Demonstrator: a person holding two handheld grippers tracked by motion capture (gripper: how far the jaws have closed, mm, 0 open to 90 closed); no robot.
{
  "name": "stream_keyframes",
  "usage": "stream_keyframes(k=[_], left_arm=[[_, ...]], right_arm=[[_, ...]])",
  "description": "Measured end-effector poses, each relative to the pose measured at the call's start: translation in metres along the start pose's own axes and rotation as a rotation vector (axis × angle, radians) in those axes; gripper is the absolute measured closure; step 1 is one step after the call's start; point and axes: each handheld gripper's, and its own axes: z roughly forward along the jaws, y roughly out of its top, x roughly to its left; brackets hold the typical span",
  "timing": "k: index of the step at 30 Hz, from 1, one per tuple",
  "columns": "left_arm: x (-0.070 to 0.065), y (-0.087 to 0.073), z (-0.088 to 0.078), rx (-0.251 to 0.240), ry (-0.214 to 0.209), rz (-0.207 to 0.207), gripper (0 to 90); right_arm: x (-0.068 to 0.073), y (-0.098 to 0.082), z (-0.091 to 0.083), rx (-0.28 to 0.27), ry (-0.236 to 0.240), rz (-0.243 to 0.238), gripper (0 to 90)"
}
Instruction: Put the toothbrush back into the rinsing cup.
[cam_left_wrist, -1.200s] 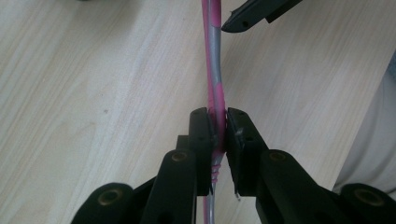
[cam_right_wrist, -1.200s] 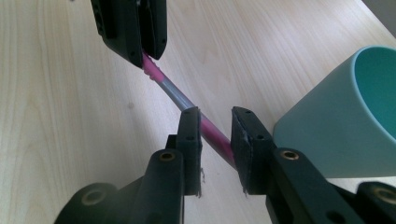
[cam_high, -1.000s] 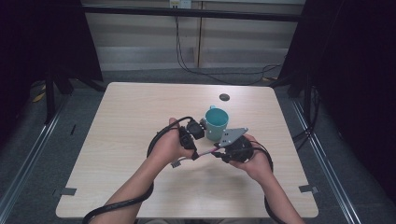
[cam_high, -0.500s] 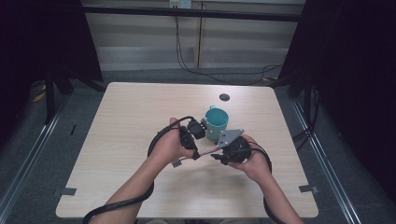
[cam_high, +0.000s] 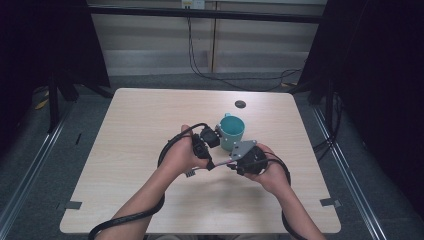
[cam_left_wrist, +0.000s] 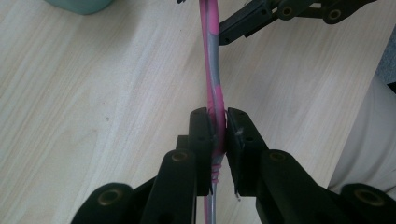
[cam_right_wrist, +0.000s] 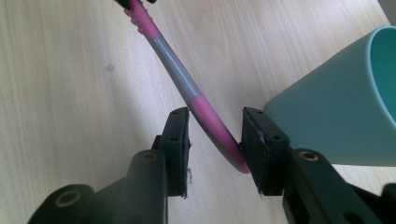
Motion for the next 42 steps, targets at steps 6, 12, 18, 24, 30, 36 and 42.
stream_keyframes(k=[6, 12, 18, 24, 30, 36, 42], left_arm=[[-0.001, 0.0, 0.0, -0.017, -0.002, 0.006, 80.8], [0.0, 0.0, -0.004, -0.074, 0.033, 0.039, 79.3], [0.01, -0.003, -0.011, -0.226, 0.118, 0.014, 46.2], [0.019, -0.01, -0.022, -0.268, 0.125, -0.03, 33.4], [0.021, -0.014, -0.027, -0.298, 0.126, -0.062, 28.3], [0.024, -0.019, -0.033, -0.322, 0.133, -0.081, 24.5], [0.025, -0.025, -0.036, -0.334, 0.137, -0.104, 23.5]], right_arm=[[0.002, 0.0, 0.001, 0.025, 0.006, -0.042, 70.8], [0.01, 0.001, 0.005, 0.063, 0.054, -0.119, 79.5], [0.014, 0.002, 0.007, 0.08, 0.093, -0.129, 81.9], [0.009, -0.005, 0.006, 0.1, 0.093, -0.058, 81.9], [0.003, -0.01, 0.005, 0.122, 0.105, 0.009, 81.9], [-0.003, -0.018, 0.005, 0.161, 0.107, 0.089, 81.9], [-0.009, -0.022, 0.0, 0.125, 0.107, 0.163, 81.9]])
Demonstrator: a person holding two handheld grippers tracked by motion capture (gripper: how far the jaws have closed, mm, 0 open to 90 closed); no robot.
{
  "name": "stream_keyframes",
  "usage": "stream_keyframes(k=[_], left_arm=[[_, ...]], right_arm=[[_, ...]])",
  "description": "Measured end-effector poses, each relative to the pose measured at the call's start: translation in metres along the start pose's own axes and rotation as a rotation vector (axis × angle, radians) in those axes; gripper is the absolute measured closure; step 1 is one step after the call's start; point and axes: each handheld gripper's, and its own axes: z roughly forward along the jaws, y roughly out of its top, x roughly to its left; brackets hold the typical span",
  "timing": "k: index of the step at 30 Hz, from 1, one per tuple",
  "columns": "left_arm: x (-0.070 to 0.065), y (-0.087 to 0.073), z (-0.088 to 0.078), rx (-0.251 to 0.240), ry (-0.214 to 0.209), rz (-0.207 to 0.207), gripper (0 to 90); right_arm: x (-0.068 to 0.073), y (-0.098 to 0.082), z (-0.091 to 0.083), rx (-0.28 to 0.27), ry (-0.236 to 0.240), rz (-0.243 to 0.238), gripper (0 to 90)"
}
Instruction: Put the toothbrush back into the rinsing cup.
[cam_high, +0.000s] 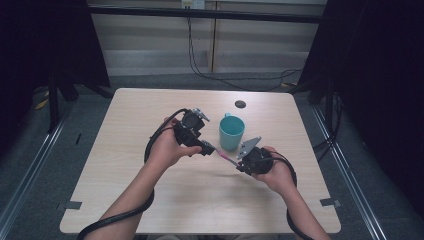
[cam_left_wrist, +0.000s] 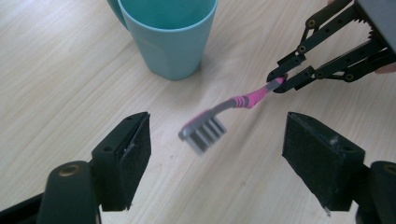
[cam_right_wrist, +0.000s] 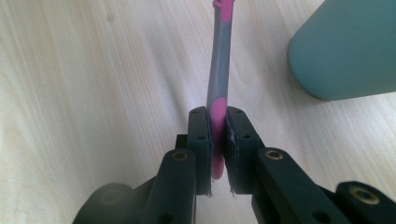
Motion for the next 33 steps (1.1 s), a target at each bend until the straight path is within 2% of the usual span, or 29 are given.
stream_keyframes(k=[3, 4, 13, 17, 21, 25, 28, 29, 33], left_arm=[[0.0, -0.003, 0.0, -0.01, 0.0, -0.017, 23.4], [0.001, -0.004, 0.0, -0.01, -0.003, -0.018, 23.3], [0.002, -0.012, 0.001, -0.035, -0.016, -0.046, 23.6], [0.002, -0.016, 0.004, -0.07, -0.032, -0.079, 23.5], [0.002, -0.017, 0.005, -0.086, -0.029, -0.082, 23.8], [0.001, -0.017, 0.006, -0.102, -0.032, -0.086, 24.3], [-0.001, -0.017, 0.009, -0.107, -0.042, -0.079, 24.7], [-0.003, -0.017, 0.01, -0.115, -0.045, -0.094, 24.7], [-0.004, -0.016, 0.013, -0.13, -0.051, -0.103, 25.4]], right_arm=[[-0.002, -0.001, -0.003, -0.025, 0.012, 0.039, 81.9], [-0.002, -0.001, -0.003, -0.026, 0.02, 0.07, 81.9], [-0.004, 0.001, -0.008, -0.082, 0.046, 0.145, 81.9], [-0.005, 0.002, -0.012, -0.134, 0.053, 0.204, 81.9], [-0.007, 0.001, -0.015, -0.196, 0.068, 0.254, 81.9], [-0.007, 0.001, -0.016, -0.236, 0.09, 0.306, 81.9], [-0.007, 0.0, -0.016, -0.271, 0.099, 0.332, 81.9], [-0.007, 0.0, -0.016, -0.281, 0.1, 0.345, 81.9], [-0.007, 0.0, -0.015, -0.303, 0.114, 0.365, 81.9]])
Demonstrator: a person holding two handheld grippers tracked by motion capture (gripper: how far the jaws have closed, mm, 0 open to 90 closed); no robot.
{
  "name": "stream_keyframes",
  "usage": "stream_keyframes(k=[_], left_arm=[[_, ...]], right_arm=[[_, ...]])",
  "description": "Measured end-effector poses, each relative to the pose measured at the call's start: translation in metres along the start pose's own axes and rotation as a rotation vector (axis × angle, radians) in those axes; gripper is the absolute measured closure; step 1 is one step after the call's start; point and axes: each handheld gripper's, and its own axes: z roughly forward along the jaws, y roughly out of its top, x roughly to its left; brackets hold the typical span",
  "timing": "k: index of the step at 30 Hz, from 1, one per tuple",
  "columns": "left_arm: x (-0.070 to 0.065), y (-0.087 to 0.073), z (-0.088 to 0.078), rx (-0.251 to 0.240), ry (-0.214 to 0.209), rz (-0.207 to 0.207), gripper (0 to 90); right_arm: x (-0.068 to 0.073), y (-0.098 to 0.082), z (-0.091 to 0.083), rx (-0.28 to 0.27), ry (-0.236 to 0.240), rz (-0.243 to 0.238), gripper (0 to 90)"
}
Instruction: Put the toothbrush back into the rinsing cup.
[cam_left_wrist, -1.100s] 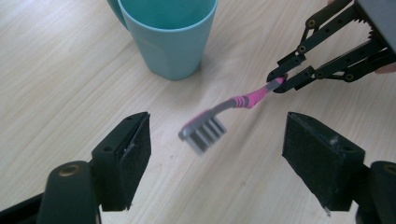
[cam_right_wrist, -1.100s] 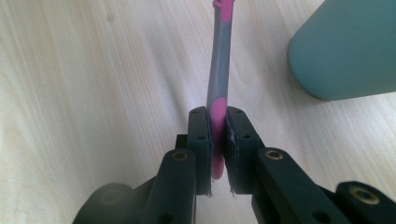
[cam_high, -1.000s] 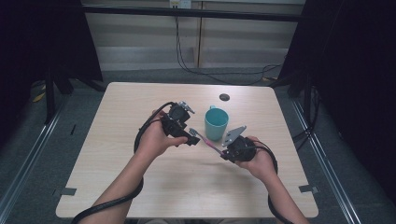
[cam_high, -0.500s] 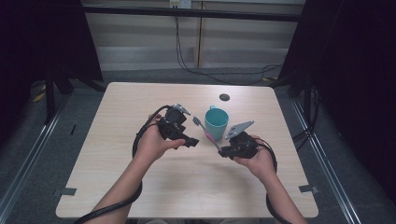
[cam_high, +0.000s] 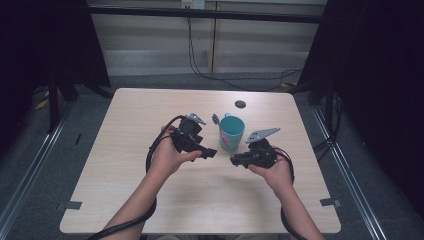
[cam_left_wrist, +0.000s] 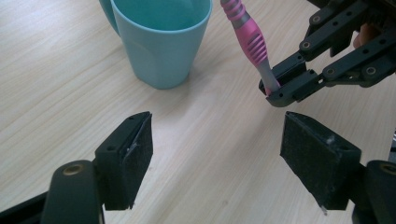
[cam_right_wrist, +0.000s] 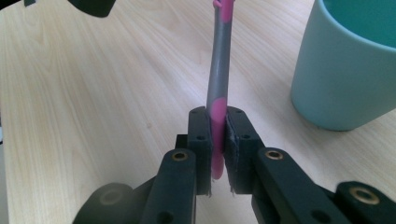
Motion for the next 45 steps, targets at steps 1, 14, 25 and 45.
stream_keyframes(k=[1, 14, 25, 45], left_arm=[[0.0, 0.0, 0.001, -0.004, -0.006, -0.001, 25.4], [-0.003, 0.003, 0.007, -0.063, -0.029, -0.036, 28.2], [-0.001, 0.002, 0.012, -0.101, -0.028, -0.071, 30.4], [-0.006, 0.008, 0.02, -0.169, -0.056, -0.136, 49.9]], right_arm=[[0.0, 0.0, 0.0, -0.011, 0.006, 0.005, 81.9], [0.0, 0.002, 0.0, -0.055, 0.006, 0.055, 81.9], [0.001, 0.004, 0.002, -0.102, 0.0, 0.097, 81.9], [0.01, 0.01, 0.012, -0.134, 0.041, 0.128, 81.9]])
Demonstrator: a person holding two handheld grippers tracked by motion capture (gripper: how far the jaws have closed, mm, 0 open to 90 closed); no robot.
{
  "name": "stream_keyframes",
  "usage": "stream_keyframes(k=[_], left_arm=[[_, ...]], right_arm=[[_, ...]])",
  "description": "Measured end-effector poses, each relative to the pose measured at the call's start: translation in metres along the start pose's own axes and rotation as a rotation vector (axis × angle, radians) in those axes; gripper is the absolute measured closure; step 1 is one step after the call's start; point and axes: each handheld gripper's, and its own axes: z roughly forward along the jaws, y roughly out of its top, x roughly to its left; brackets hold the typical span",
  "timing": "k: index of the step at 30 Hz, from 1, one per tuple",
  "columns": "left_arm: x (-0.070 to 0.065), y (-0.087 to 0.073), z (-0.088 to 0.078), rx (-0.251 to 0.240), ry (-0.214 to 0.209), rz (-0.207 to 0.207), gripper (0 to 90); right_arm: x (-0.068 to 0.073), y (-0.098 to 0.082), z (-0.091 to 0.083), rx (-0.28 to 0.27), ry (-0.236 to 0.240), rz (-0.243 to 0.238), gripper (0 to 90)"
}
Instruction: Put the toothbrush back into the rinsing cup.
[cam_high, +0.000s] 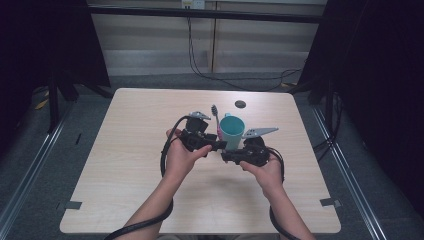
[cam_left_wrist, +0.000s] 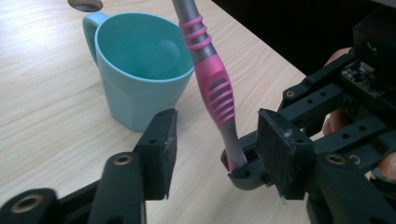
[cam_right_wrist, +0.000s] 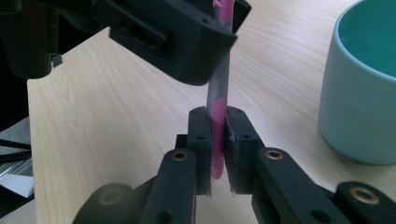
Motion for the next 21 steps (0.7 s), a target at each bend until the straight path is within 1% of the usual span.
stream_keyframes(k=[3, 7, 9, 12, 13, 15, 16, 18, 21], left_arm=[[-0.0002, -0.0001, 0.0015, -0.003, -0.009, -0.012, 53.2], [-0.0013, -0.0007, 0.0036, -0.005, -0.01, -0.008, 58.0], [-0.0019, -0.0012, 0.0043, -0.006, -0.018, -0.016, 60.2], [-0.0023, -0.0017, 0.0038, -0.004, -0.013, -0.009, 64.9], [-0.0023, -0.0018, 0.0037, -0.001, -0.02, -0.013, 68.5], [-0.003, -0.0019, 0.0033, 0.002, -0.02, -0.013, 71.6], [-0.0032, -0.0019, 0.0033, 0.004, -0.02, -0.009, 74.7], [-0.0034, -0.002, 0.003, 0.004, -0.019, -0.005, 75.7], [-0.003, -0.002, 0.0022, 0.006, -0.031, -0.028, 78.6]], right_arm=[[0.0, -0.0002, -0.0001, -0.006, 0.005, 0.0, 81.9], [-0.0002, -0.0007, -0.0005, -0.011, 0.005, 0.003, 81.8], [0.0002, -0.001, -0.0005, -0.011, 0.003, 0.008, 81.8], [-0.0004, -0.0025, -0.0004, -0.018, 0.008, 0.021, 81.8], [-0.0004, -0.0028, -0.0002, -0.021, 0.009, 0.024, 81.8], [-0.0005, -0.0035, 0.0005, -0.026, 0.008, 0.028, 81.8], [-0.0006, -0.0039, 0.001, -0.03, 0.007, 0.032, 81.8], [-0.0007, -0.0041, 0.0015, -0.036, 0.017, 0.039, 81.8], [0.0001, -0.0042, 0.0025, -0.036, 0.02, 0.042, 81.8]])
